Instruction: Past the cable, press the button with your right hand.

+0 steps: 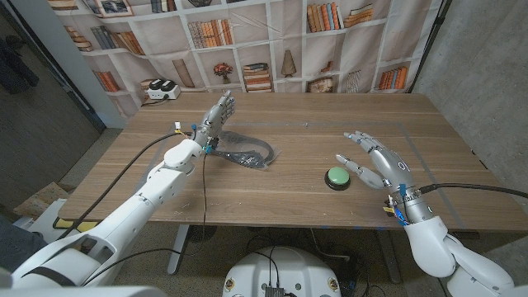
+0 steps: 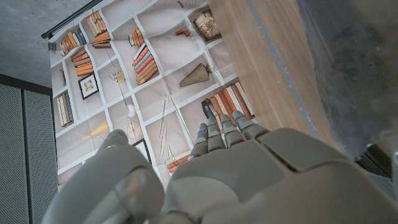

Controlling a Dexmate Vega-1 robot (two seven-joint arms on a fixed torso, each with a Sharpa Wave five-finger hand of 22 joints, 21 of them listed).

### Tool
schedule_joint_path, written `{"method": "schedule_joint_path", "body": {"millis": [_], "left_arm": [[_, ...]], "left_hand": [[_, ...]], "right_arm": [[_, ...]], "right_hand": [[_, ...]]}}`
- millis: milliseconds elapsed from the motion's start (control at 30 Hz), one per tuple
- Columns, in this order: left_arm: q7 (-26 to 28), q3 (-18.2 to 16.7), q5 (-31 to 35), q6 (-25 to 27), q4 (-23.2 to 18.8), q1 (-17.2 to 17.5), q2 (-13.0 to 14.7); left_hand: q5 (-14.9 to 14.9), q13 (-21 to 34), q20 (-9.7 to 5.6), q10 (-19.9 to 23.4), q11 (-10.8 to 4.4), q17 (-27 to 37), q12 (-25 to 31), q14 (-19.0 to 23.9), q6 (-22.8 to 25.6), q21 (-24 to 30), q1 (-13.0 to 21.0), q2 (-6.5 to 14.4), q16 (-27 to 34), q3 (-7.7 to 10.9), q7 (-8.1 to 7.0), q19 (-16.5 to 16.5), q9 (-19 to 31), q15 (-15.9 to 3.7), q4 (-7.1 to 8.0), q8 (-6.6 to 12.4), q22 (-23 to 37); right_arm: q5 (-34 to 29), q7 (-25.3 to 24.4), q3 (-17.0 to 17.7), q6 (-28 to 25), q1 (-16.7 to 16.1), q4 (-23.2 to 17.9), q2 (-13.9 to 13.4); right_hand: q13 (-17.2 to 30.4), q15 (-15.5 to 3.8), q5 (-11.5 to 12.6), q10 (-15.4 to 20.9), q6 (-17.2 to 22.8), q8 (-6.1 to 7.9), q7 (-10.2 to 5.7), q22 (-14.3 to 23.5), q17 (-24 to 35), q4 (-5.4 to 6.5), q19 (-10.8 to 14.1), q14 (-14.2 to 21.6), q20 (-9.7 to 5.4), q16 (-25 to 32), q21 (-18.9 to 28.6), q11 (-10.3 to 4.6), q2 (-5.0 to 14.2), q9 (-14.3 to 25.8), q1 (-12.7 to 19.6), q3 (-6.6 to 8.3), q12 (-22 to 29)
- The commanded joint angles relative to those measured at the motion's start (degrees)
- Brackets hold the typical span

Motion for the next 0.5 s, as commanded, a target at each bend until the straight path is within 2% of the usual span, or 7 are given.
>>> {"method": "schedule_joint_path", "body": {"millis": [33, 133, 167, 333, 433, 500], "left_arm": [[0.5, 0.0, 0.5, 0.1, -2.2, 1.2, 0.9], [0.8, -0.1, 0.8, 0.1, -2.9, 1.5, 1.3], [0.9, -0.2, 0.9, 0.1, -3.1, 1.6, 1.4], [0.9, -0.4, 1.1, -0.5, -3.3, 1.7, 1.5], [0.8, -0.4, 1.1, -0.9, -3.2, 1.7, 1.4], [0.9, -0.4, 1.2, -1.1, -3.3, 1.7, 1.5]], "left_hand": [[-0.1, 0.1, -0.65, -0.2, -0.04, 0.1, -0.3, 0.0, -0.2, -0.2, 0.3, 0.2, 0.1, -0.27, 0.1, 0.2, 0.3, 0.24, -0.05, -0.14, 0.3], [-0.2, 0.1, -0.63, -0.2, 0.0, 0.1, -0.3, 0.0, -0.2, -0.2, 0.3, 0.3, 0.1, -0.3, 0.08, 0.1, 0.3, 0.16, -0.04, -0.14, 0.3], [-0.2, 0.1, -0.63, -0.2, 0.01, 0.1, -0.3, 0.0, -0.2, -0.2, 0.3, 0.3, 0.1, -0.31, 0.09, 0.1, 0.3, 0.18, -0.04, -0.14, 0.3], [-0.2, 0.1, -0.64, -0.2, 0.01, 0.1, -0.3, 0.0, -0.2, -0.2, 0.3, 0.3, 0.1, -0.35, 0.04, 0.2, 0.3, 0.17, -0.04, -0.15, 0.3], [-0.3, 0.1, -0.64, -0.2, -0.14, 0.1, -0.3, 0.0, -0.2, -0.2, 0.3, 0.3, 0.1, -0.38, 0.02, 0.2, 0.3, 0.22, -0.04, -0.15, 0.3], [-0.3, 0.1, -0.63, -0.2, -0.03, 0.1, -0.3, -0.1, -0.2, -0.3, 0.3, 0.3, 0.1, -0.4, 0.04, 0.1, 0.3, 0.19, -0.03, -0.15, 0.3]], "right_arm": [[-1.9, -0.9, -1.7, -4.4, 0.0, -0.7, -2.9], [-2.0, -1.2, -2.3, -5.0, 0.2, -0.5, -3.5], [-1.8, -1.1, -2.4, -5.3, 0.3, -0.6, -3.6], [-1.1, -0.9, -3.7, -6.2, 1.2, -0.2, -4.4], [-0.9, -0.5, -4.2, -7.3, 1.3, -0.5, -4.9], [-0.6, 0.0, -4.5, -7.9, 1.3, -0.7, -5.4]], "right_hand": [[0.3, -2.23, 0.4, 0.4, 1.0, 0.39, 0.11, 0.1, 0.1, -0.52, 0.5, 0.7, -4.59, 0.0, -0.2, -0.38, 0.6, 0.2, 0.2, 0.11, 0.1], [0.3, -2.43, 0.7, 1.9, 2.9, 0.89, -0.04, 0.1, 0.1, -0.72, 1.3, 1.9, -4.44, 0.3, -0.3, -0.29, 0.67, 0.2, 0.4, 0.1, 0.5], [0.3, -2.67, 0.9, 2.5, 3.9, 1.12, -0.07, 0.1, 0.1, -0.9, 2.4, 2.9, -4.41, 0.6, -0.1, -0.44, 0.63, 0.2, 0.5, 0.09, 0.6], [0.3, -3.09, 1.1, 4.2, 5.7, 1.37, -0.13, 0.1, 0.1, -1.39, 4.6, 5.3, -4.65, 1.0, 0.2, -0.61, 0.52, 0.3, 1.0, 0.08, 1.0], [0.3, -3.08, 1.2, 4.8, 6.1, 1.4, 0.07, 0.2, 0.1, -1.54, 4.9, 5.6, -4.7, 1.0, 0.1, 0.49, 0.53, 0.3, 1.2, 0.1, 1.1], [0.3, -2.42, 1.3, 5.7, 6.8, 1.45, 0.92, 0.2, 0.1, -1.67, 5.0, 5.8, -4.66, 0.8, -0.1, 1.63, 0.55, 0.3, 1.3, 0.07, 1.3]]}}
